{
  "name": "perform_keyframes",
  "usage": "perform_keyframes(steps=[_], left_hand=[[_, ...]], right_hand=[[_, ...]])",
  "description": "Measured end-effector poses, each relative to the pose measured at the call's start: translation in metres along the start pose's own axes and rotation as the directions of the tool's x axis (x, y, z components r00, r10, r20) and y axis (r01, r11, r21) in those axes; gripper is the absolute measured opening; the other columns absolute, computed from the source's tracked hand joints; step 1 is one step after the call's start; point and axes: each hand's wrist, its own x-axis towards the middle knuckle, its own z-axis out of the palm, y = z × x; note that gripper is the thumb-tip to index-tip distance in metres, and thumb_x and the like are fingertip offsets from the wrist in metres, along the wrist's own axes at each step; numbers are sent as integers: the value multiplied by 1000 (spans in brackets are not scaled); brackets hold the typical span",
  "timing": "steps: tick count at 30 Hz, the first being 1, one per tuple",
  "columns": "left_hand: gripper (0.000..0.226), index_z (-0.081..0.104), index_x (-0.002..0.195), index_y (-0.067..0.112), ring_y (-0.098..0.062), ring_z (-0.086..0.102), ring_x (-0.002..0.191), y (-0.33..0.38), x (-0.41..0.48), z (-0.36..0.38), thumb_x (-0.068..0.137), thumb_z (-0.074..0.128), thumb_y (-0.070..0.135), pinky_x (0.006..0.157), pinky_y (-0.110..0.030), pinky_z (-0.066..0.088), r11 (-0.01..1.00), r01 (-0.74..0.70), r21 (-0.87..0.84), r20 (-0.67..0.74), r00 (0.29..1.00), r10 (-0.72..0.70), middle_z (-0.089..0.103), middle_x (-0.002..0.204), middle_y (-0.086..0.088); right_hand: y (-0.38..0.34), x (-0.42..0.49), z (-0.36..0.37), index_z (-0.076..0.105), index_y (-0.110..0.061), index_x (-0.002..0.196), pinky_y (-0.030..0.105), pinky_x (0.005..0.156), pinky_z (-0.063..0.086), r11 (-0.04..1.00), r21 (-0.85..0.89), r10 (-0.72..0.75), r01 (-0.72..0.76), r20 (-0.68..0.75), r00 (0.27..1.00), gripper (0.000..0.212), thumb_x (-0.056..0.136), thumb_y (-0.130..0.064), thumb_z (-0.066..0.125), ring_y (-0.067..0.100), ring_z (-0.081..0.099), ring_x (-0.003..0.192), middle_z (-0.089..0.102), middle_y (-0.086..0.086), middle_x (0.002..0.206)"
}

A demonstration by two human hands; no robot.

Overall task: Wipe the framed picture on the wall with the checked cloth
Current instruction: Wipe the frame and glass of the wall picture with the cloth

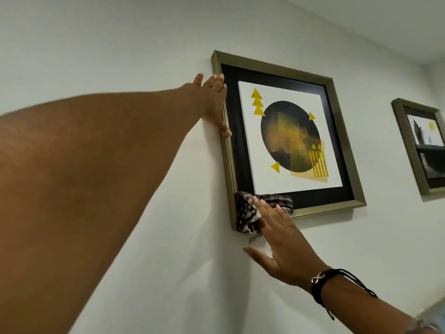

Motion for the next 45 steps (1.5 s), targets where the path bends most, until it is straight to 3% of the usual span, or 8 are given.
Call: perform_keyframes(steps=[6, 11, 15, 24, 30, 38, 42, 45], left_hand=[[134, -9, 156, 7, -28, -18, 152, 1, 1, 3, 68, 58, 82, 121, -52, -9, 1000, -4, 3, -13, 1000, 4, -18, 165, -13], [133, -9, 156, 7, -29, -16, 152, 0, 5, 10, 68, 57, 82, 121, -53, -8, 1000, -6, 1, -30, 1000, 6, -18, 165, -13], [131, -8, 156, 6, -28, -16, 152, 1, 2, 8, 70, 56, 81, 121, -52, -9, 1000, -10, 17, -38, 999, 10, -15, 165, -14], [126, -8, 156, 4, -29, -17, 152, 4, -2, 8, 74, 53, 79, 121, -52, -8, 999, -7, 51, -18, 1000, 7, -16, 165, -16], [126, -8, 155, 4, -29, -17, 152, 7, -3, 3, 75, 54, 78, 121, -52, -8, 998, -1, 64, 14, 1000, 1, -17, 164, -16], [127, -8, 156, 3, -30, -17, 152, 8, -1, 2, 74, 54, 78, 121, -52, -7, 997, 6, 77, 23, 1000, -8, -16, 164, -17], [128, -7, 155, 3, -31, -15, 152, 7, -1, 4, 73, 55, 79, 122, -53, -6, 998, 2, 61, 11, 1000, -3, -15, 164, -18], [128, -7, 156, 4, -31, -15, 152, 7, -1, 5, 73, 56, 78, 121, -53, -6, 999, 1, 47, -1, 1000, -1, -14, 165, -17]], right_hand=[[35, -17, 0, 18, -22, 156, 37, 125, 12, 981, 5, 192, -192, -69, 979, 80, 92, -69, 27, 9, 10, 153, 15, -6, 165], [69, -26, -7, 53, -21, 129, 50, 116, 30, 864, 93, 504, -495, -130, 854, 78, 84, -77, 20, 25, 36, 143, 51, 4, 145], [52, -6, -6, 49, -21, 137, 52, 120, 19, 774, 176, 630, -609, -111, 769, 84, 81, -77, 19, 25, 24, 148, 39, 5, 155], [-80, 13, 12, 27, -20, 153, 41, 124, -6, 874, 200, 468, -442, -103, 878, 101, 79, -85, 4, 16, 1, 153, 13, 2, 166], [-109, 25, 11, 19, -16, 156, 32, 122, -11, 814, 402, 508, -420, -142, 849, 107, 76, -86, 3, 10, -1, 153, 14, -1, 166], [-28, -8, 16, 31, -18, 153, 42, 124, 14, 975, 164, 177, -151, -163, 971, 73, 94, -62, 27, 12, 18, 152, 28, -2, 162], [35, -14, 11, 37, -10, 149, 44, 119, 26, 923, 154, 379, -354, -198, 904, 76, 91, -59, 36, 21, 37, 143, 44, 6, 153], [76, -16, 3, 48, -16, 140, 38, 113, 31, 880, 106, 475, -463, -178, 862, 72, 90, -65, 30, 24, 46, 131, 54, 4, 141]])
